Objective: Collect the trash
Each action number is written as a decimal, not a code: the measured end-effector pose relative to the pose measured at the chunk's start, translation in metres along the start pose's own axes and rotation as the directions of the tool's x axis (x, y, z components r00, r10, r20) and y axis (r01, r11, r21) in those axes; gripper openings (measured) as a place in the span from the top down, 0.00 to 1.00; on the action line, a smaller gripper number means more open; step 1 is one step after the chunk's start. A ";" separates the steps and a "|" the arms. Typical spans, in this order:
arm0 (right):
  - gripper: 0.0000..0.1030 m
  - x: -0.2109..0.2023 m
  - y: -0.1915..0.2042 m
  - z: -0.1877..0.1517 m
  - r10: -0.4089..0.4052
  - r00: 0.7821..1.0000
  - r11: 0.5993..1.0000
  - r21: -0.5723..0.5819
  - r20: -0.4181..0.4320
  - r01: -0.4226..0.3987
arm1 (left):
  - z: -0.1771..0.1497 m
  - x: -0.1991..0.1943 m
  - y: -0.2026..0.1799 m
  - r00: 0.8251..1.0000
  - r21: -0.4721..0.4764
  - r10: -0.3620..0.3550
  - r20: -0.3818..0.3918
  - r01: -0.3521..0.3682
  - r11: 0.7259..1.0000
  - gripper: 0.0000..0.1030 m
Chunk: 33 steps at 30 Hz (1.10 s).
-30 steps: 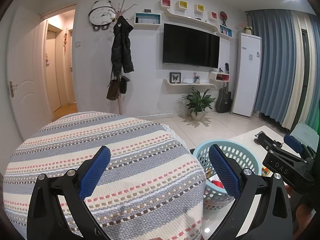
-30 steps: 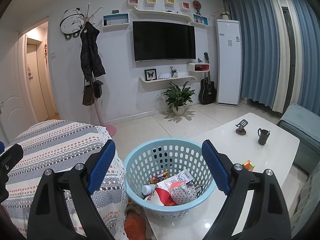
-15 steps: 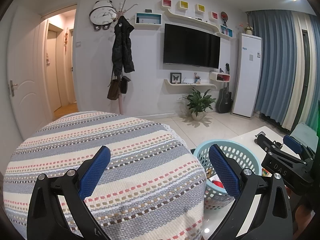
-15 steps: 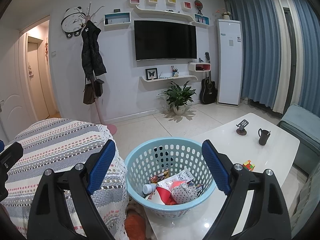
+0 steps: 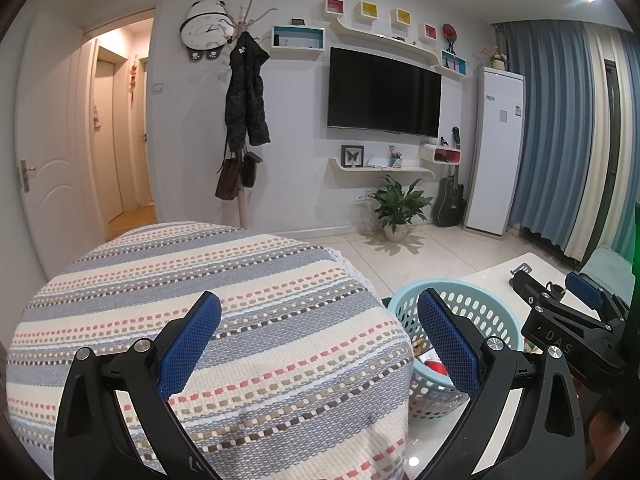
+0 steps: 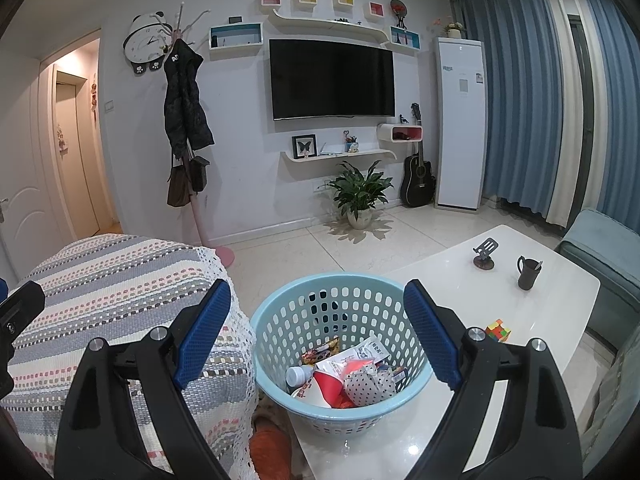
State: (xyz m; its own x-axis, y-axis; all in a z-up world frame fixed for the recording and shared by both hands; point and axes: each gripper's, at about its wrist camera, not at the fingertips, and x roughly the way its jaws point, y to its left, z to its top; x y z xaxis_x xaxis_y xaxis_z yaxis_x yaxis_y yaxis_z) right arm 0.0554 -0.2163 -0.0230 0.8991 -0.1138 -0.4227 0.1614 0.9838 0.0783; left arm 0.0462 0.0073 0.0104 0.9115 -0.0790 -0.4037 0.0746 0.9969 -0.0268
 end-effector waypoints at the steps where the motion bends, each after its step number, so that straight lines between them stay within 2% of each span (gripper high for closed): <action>1: 0.19 0.000 0.000 0.000 -0.001 1.000 1.000 -0.001 0.000 0.001 | 0.000 0.000 -0.001 1.000 -0.001 0.001 0.001 -0.001 1.000 0.07; 25: 0.19 0.002 0.000 -0.001 0.016 1.000 1.000 -0.011 0.003 -0.016 | 0.001 -0.003 0.000 0.999 0.032 0.035 0.013 -0.036 0.999 0.07; 33: 0.19 0.002 0.006 0.003 0.018 1.000 1.000 -0.025 0.002 -0.018 | 0.004 -0.001 0.007 1.000 0.006 0.025 -0.003 -0.025 1.000 0.07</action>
State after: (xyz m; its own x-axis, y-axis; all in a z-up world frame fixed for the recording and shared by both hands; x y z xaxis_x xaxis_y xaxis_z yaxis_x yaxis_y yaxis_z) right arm 0.0590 -0.2113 -0.0202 0.9027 -0.0960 -0.4195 0.1347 0.9889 0.0635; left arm 0.0474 0.0142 0.0146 0.9117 -0.0545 -0.4073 0.0545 0.9984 -0.0115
